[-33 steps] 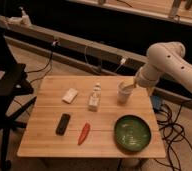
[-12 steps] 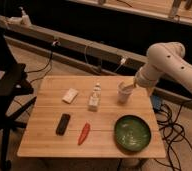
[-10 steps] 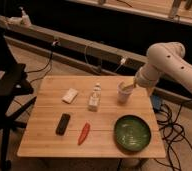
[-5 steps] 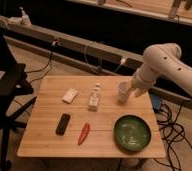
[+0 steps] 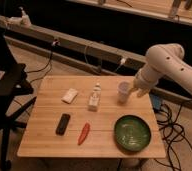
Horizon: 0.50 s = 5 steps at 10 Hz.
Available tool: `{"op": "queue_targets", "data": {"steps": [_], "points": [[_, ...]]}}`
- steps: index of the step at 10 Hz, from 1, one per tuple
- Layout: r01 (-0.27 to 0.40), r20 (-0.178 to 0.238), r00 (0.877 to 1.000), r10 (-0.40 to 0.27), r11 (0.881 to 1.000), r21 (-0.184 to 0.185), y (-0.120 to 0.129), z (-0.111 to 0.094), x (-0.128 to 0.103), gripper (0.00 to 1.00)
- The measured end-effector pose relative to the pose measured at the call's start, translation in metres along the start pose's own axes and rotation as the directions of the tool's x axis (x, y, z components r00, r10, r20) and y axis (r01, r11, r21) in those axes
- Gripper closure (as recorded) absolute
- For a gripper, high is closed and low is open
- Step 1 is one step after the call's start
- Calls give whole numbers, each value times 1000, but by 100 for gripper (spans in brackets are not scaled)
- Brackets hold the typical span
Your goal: Place the eraser on the white sponge
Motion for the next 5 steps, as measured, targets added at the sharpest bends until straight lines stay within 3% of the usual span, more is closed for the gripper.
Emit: {"op": "queue_targets", "data": {"steps": [2,5], "points": [[0,-1,1000,0,1000,-6,6,1,0,48],[37,-41,998,-37,999,-9,4,16,3,22]]}}
